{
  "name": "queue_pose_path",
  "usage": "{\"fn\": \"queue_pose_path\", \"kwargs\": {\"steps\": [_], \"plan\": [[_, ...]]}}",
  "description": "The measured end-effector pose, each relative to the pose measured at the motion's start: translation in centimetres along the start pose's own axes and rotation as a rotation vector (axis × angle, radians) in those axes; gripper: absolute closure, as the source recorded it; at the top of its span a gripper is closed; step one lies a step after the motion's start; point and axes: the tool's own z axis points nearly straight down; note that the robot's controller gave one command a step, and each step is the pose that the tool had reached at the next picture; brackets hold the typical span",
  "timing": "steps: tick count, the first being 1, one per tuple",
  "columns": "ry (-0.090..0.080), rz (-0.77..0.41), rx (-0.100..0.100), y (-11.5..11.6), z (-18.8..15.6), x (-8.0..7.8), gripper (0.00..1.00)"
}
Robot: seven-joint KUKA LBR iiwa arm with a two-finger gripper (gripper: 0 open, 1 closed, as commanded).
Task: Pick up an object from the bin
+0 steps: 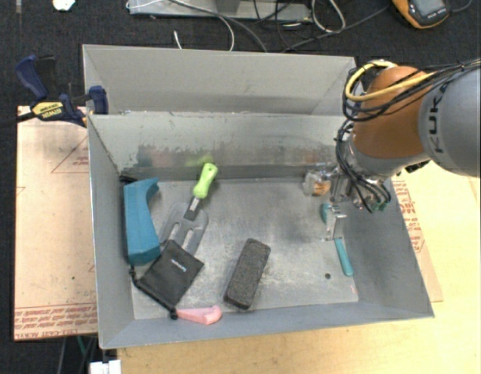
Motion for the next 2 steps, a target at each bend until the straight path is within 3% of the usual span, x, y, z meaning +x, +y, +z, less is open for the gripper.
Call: {"fn": "queue_pose_path", "kwargs": {"steps": [1,2], "plan": [[-0.007,-0.106,0.003,2.7,5.1,0.2,0.00],[0.000,-0.004,-0.001,9.8,3.5,2.0,0.00]]}}
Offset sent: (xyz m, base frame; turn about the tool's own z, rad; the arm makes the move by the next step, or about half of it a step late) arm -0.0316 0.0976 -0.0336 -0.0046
